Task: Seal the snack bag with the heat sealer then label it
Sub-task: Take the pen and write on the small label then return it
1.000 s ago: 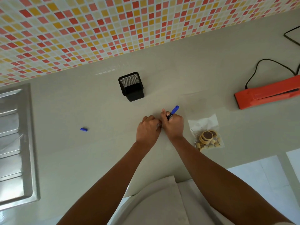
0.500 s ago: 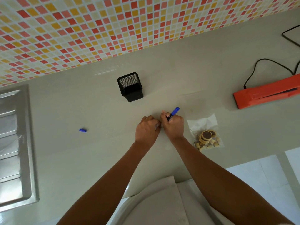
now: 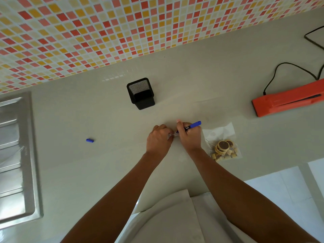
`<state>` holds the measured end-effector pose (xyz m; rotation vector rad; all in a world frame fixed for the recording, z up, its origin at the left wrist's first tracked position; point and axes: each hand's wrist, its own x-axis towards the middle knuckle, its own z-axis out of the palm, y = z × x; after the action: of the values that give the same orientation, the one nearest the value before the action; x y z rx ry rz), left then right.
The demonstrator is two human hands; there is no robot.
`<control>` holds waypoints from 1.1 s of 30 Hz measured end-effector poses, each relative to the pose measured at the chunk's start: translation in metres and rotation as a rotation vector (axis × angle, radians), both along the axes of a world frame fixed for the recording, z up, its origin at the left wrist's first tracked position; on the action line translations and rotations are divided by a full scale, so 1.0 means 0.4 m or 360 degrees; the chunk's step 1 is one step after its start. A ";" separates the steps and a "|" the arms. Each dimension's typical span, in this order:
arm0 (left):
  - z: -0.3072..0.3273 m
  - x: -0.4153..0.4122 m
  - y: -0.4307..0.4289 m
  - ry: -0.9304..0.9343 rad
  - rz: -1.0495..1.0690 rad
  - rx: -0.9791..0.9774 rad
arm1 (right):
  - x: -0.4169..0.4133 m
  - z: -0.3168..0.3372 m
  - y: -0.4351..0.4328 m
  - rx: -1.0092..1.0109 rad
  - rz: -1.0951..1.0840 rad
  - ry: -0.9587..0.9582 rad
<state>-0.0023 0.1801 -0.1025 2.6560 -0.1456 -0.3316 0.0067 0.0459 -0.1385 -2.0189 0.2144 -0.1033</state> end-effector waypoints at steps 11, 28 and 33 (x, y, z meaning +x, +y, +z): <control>0.001 0.003 -0.005 0.0015 0.0002 0.0017 | 0.009 0.007 0.000 -0.0129 0.0003 -0.0003; 0.014 0.003 -0.025 0.0026 0.0077 0.0037 | 0.011 0.011 -0.003 -0.0199 -0.0066 -0.0024; 0.013 0.003 -0.023 0.0023 0.0077 0.0032 | 0.008 0.011 -0.001 -0.0231 -0.0078 -0.0027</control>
<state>-0.0011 0.1711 -0.0973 2.6714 -0.0734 -0.3384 0.0098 0.0454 -0.1340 -2.1568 0.2521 -0.1708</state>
